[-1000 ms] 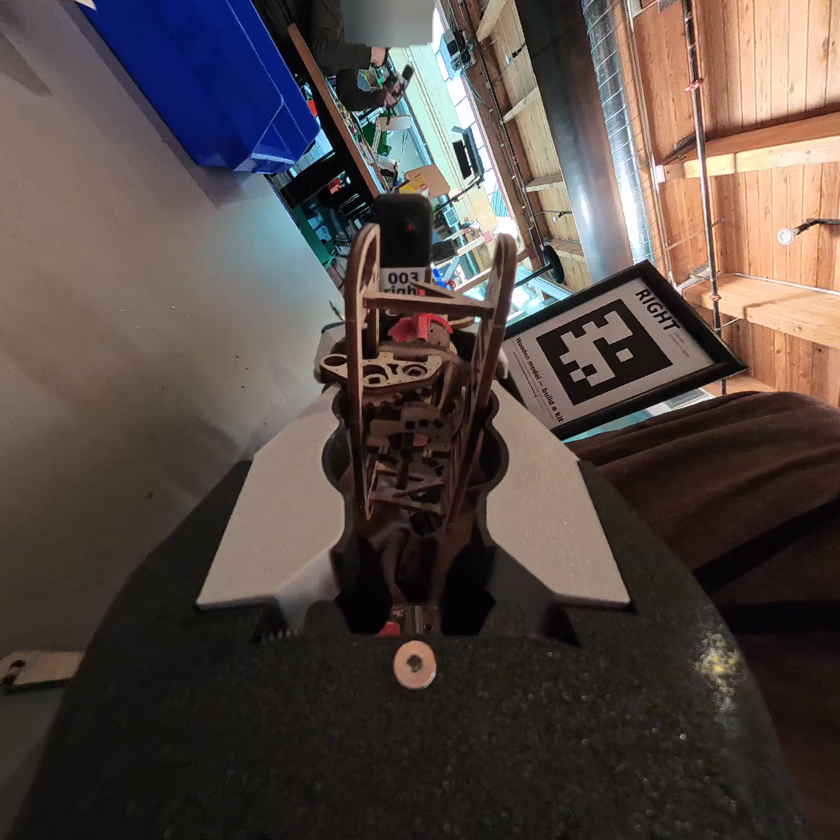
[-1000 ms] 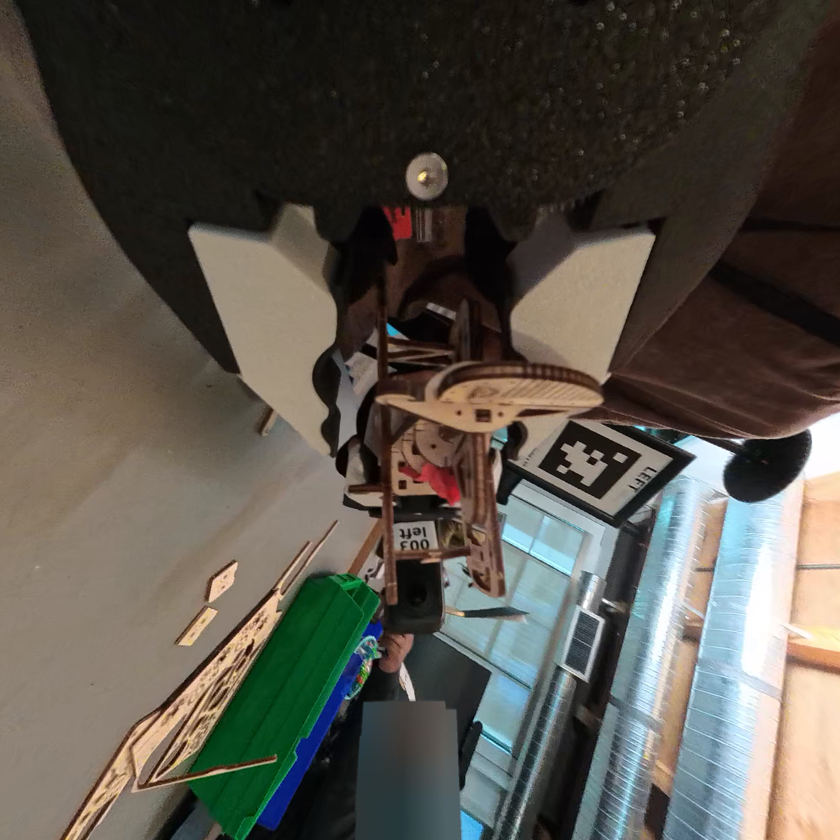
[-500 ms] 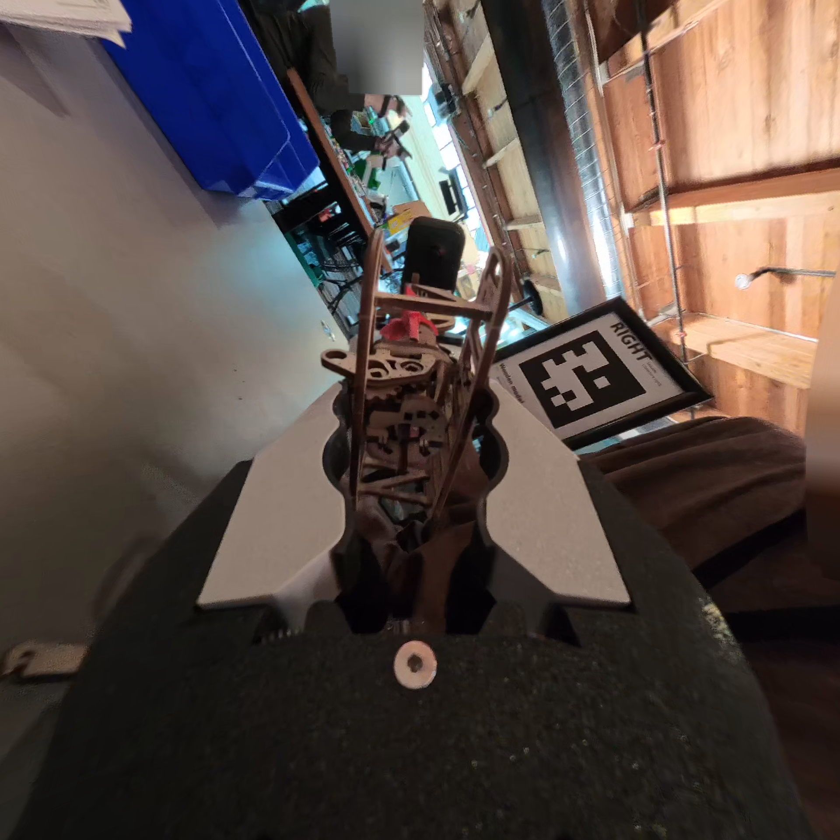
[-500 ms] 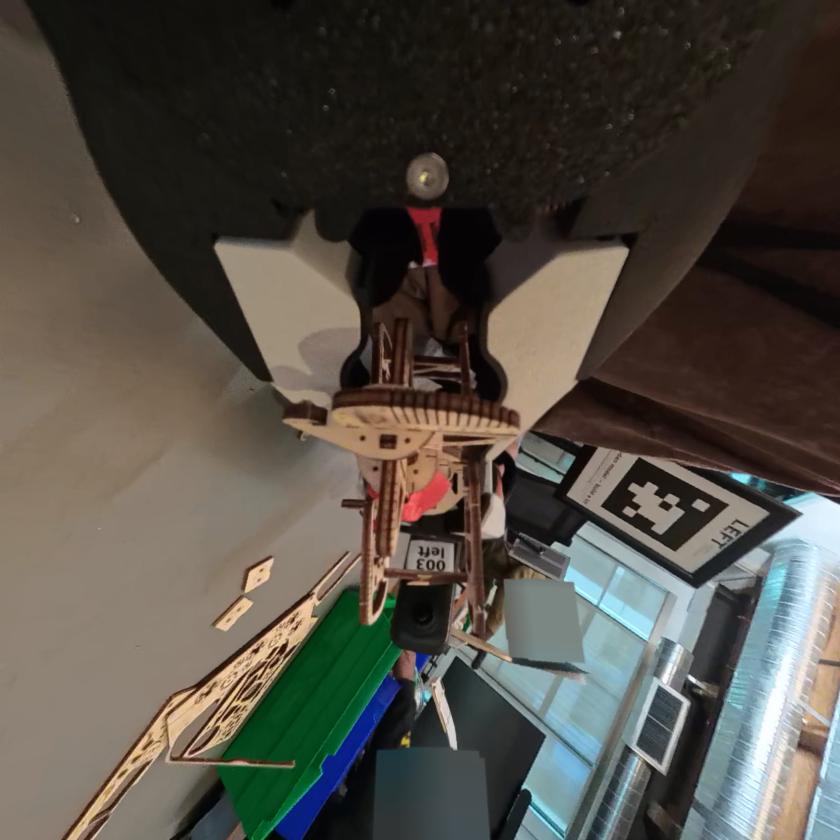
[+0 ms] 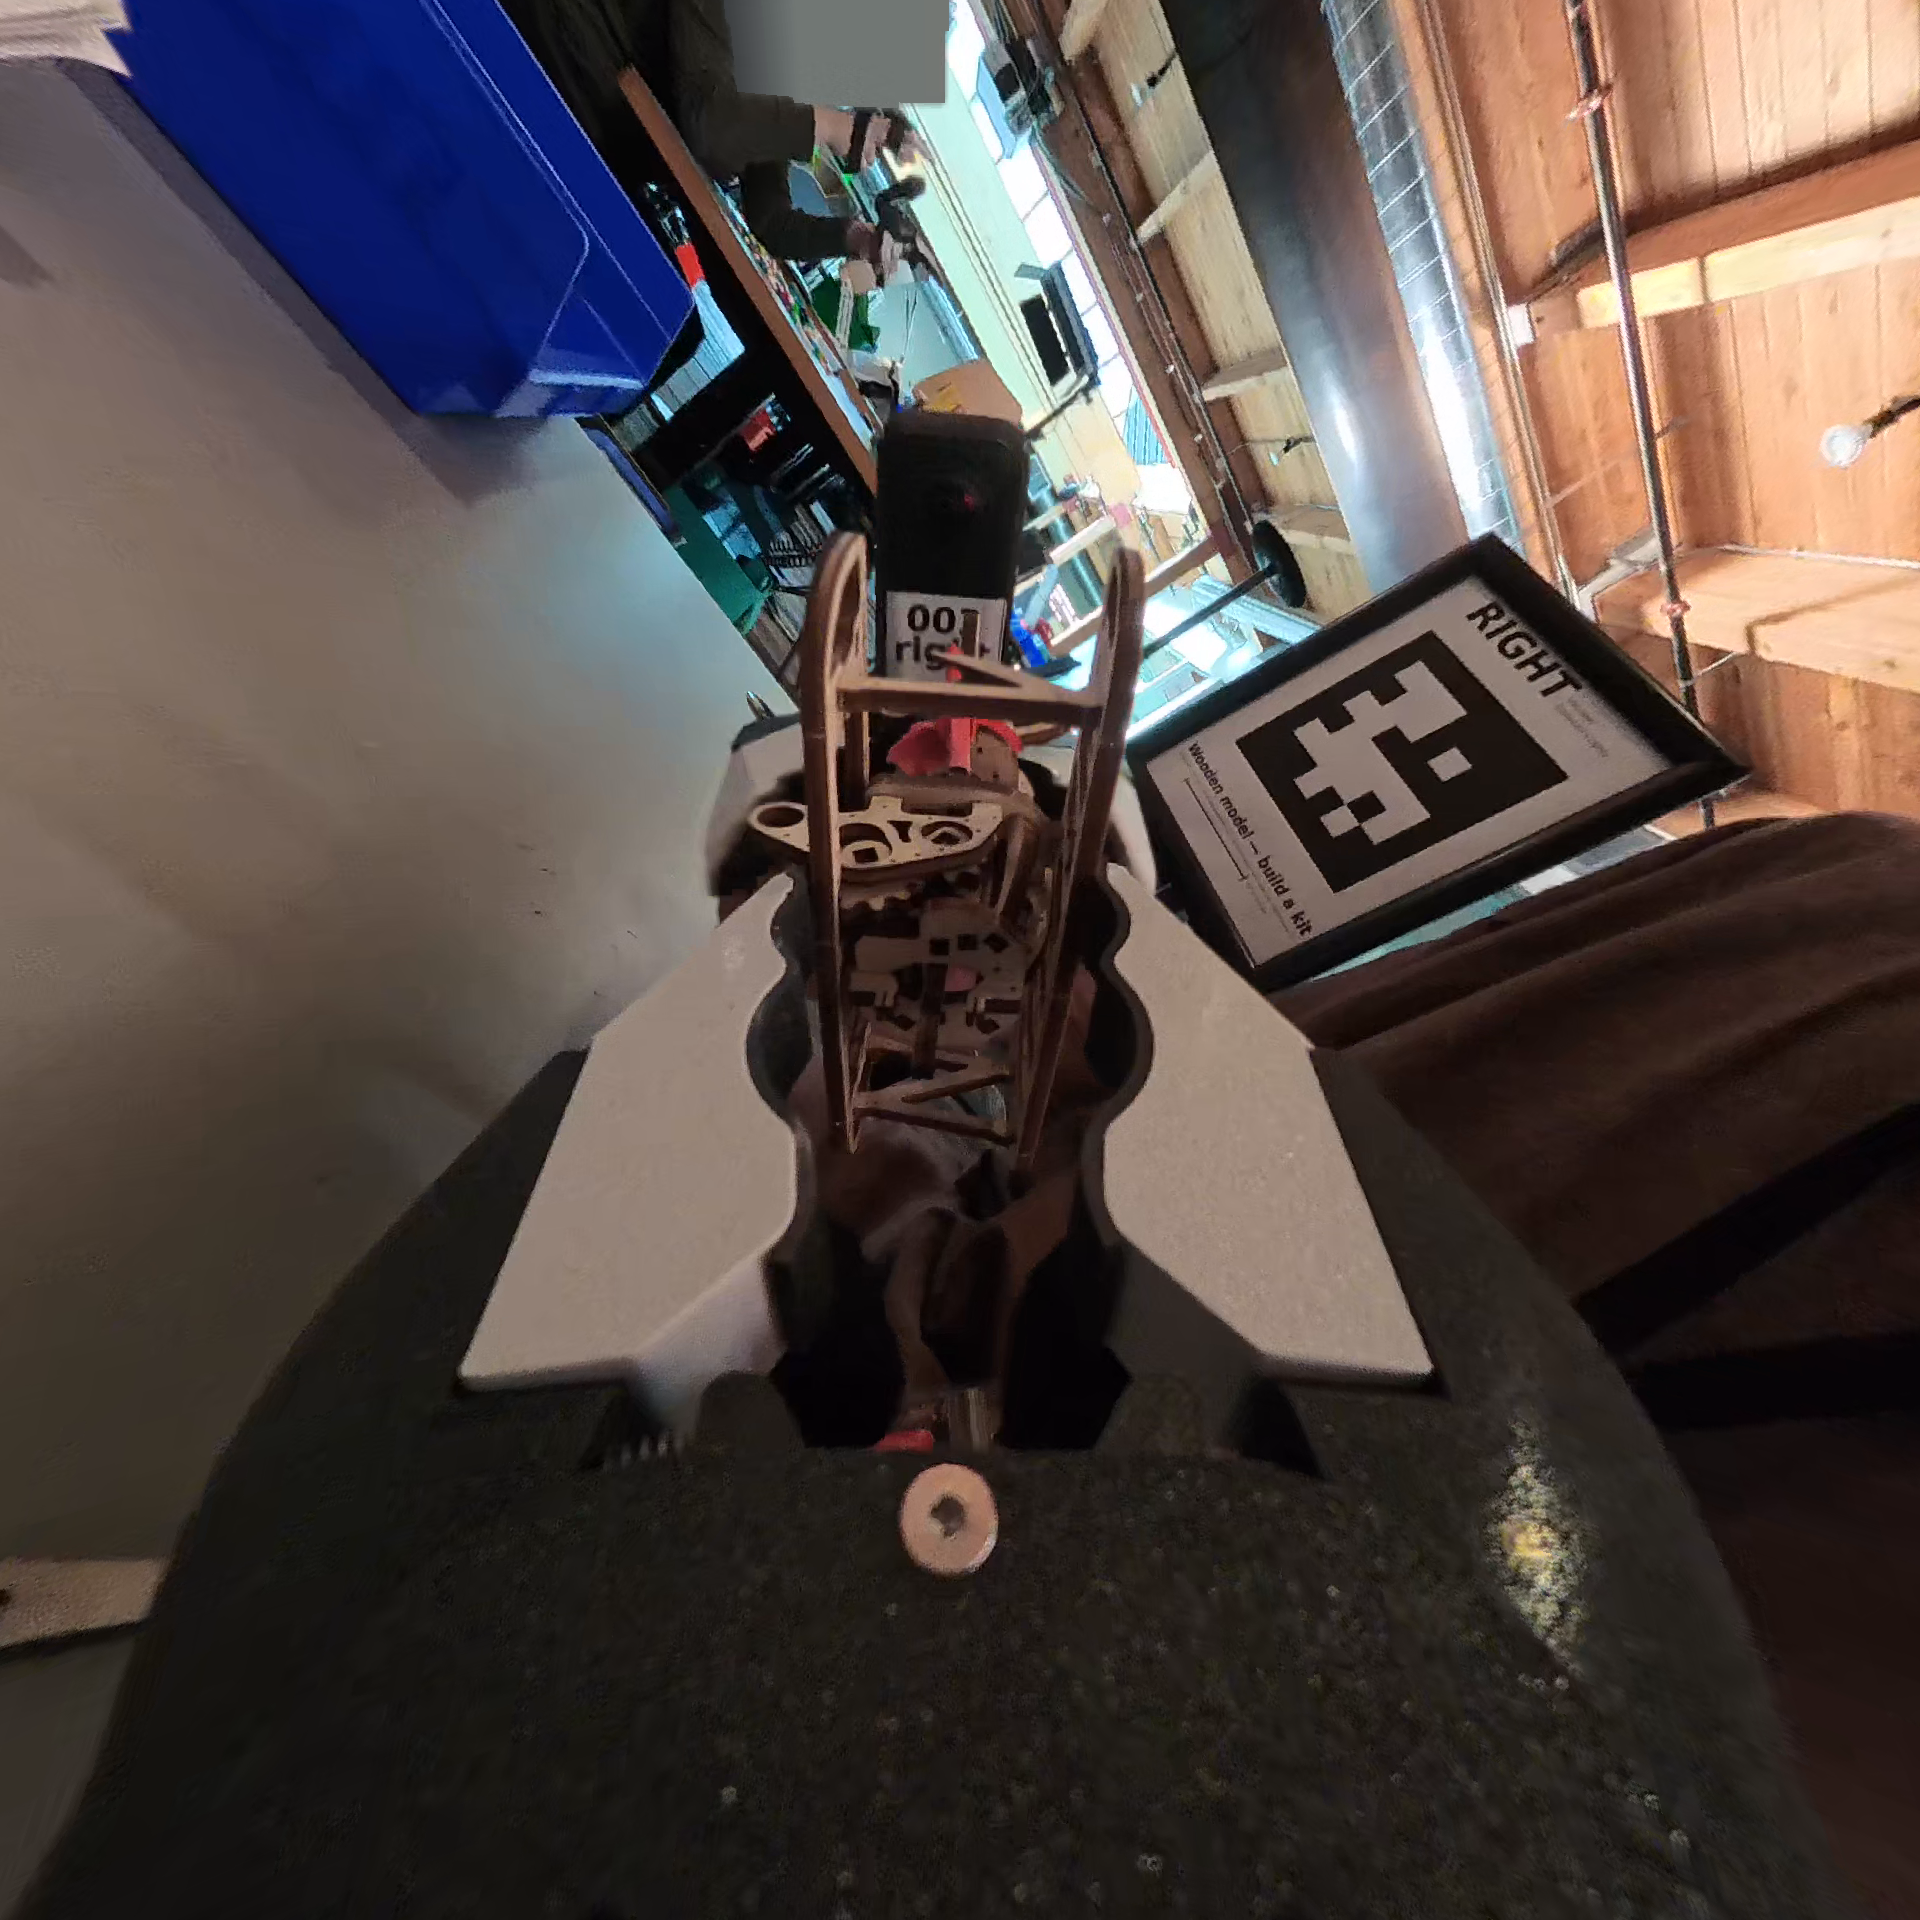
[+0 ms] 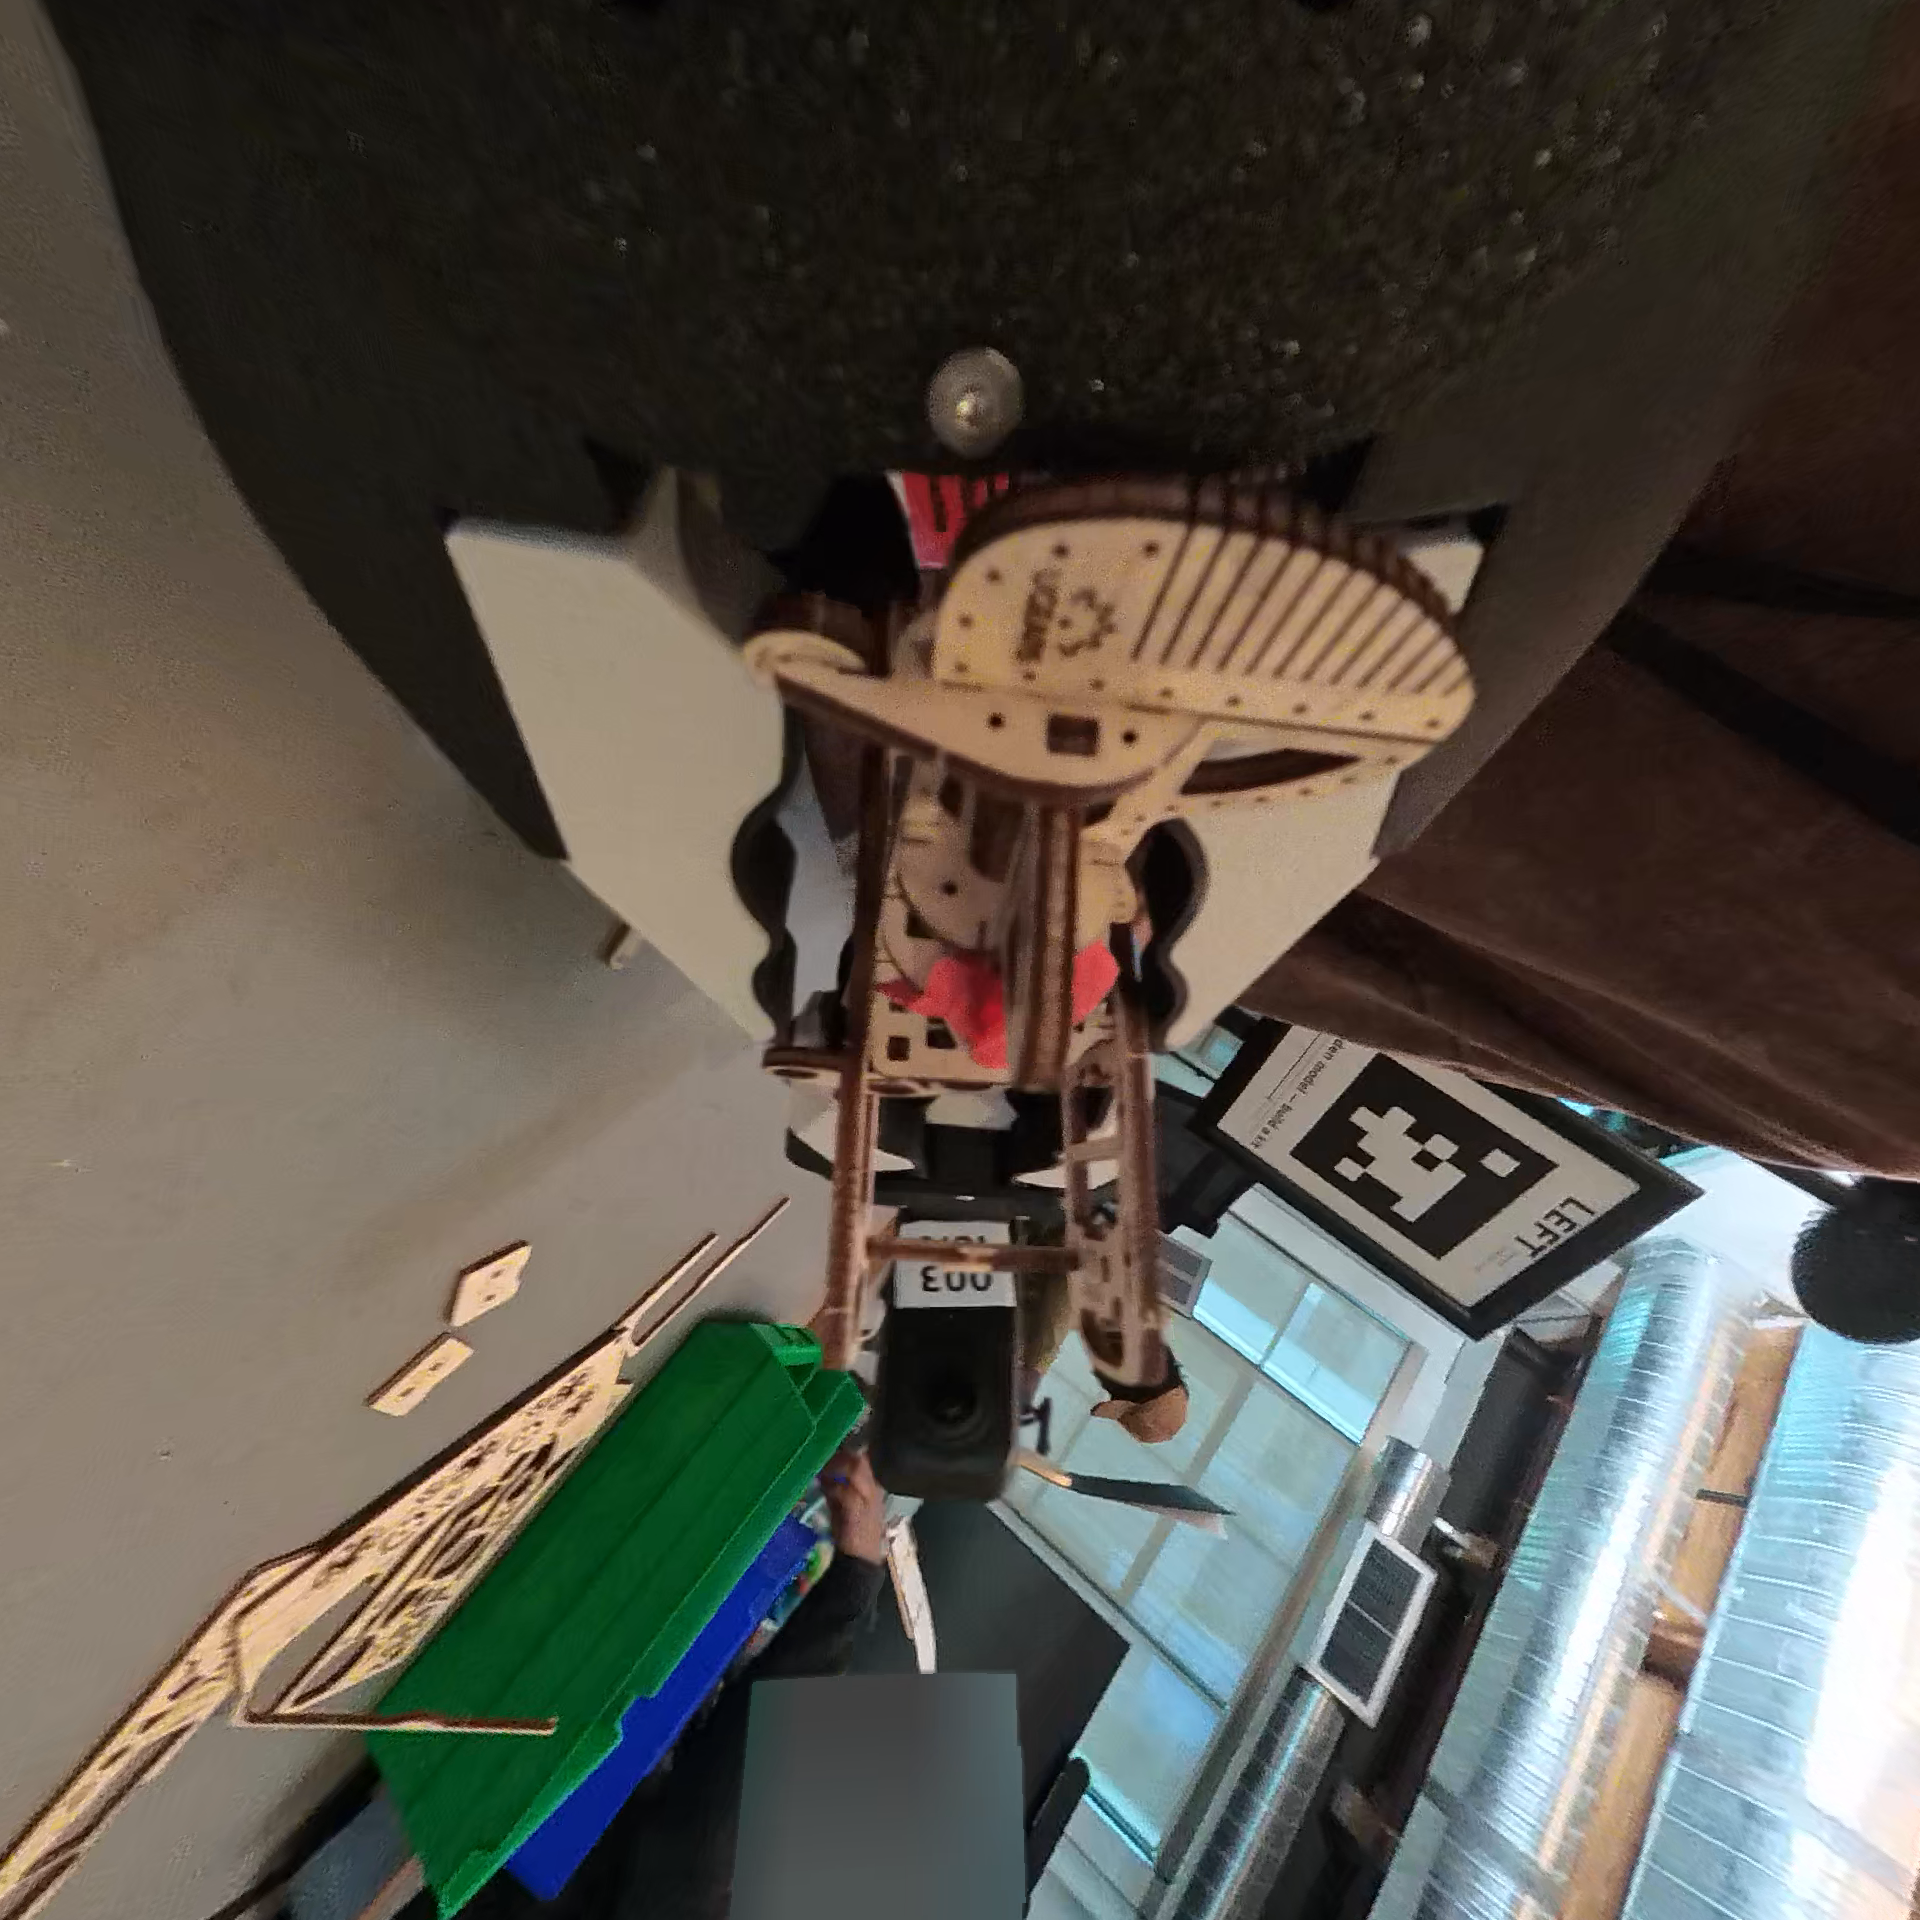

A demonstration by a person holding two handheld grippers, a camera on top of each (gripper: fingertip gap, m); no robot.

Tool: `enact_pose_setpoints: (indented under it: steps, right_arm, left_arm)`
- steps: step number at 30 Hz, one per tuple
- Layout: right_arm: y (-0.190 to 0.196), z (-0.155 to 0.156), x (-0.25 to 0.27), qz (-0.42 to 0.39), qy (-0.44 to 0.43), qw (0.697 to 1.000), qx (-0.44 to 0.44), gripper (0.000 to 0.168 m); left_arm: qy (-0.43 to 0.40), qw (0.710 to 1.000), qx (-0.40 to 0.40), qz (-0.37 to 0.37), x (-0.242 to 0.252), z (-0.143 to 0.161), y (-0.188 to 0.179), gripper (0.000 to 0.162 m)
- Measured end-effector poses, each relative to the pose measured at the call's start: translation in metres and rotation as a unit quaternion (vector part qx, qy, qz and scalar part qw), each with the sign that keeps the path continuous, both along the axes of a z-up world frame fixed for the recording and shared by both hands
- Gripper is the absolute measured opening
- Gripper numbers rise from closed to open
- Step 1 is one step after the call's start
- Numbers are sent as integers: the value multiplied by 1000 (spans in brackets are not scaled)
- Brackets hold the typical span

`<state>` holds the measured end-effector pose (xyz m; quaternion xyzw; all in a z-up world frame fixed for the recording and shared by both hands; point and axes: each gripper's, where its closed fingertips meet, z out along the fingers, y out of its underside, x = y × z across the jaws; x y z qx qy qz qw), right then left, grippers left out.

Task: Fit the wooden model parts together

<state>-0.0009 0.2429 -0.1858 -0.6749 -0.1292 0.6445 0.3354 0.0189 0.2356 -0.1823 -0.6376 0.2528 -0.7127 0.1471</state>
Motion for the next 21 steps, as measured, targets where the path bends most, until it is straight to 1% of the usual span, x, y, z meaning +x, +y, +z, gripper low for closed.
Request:
enact_pose_setpoints:
  steps: [7, 15, 18, 19, 20, 21]
  right_arm:
    - [-6, 5, 0, 10, -8, 1000, 25, 62]
    - [-10, 5, 1, 17, -33, 998, 49, 59]
    - [-11, 10, 2, 14, -44, 996, 75, 57]
    - [-10, 14, 4, 9, -39, 996, 84, 52]
    - [-8, 17, 7, 1, -36, 996, 85, 50]
    - [-6, 16, 9, -3, -44, 995, 86, 50]
  left_arm:
    - [-14, 1000, 4, -6, -1, 6, -3, 48]
    - [-9, 1000, 26, -6, -1, 7, -6, 48]
    - [-17, 999, 37, -4, -1, 11, -7, 49]
    - [-33, 999, 38, -4, -3, 17, -7, 50]
    - [-58, 998, 28, -7, -7, 26, -6, 57]
    - [-69, 997, 22, -14, -9, 30, -7, 69]
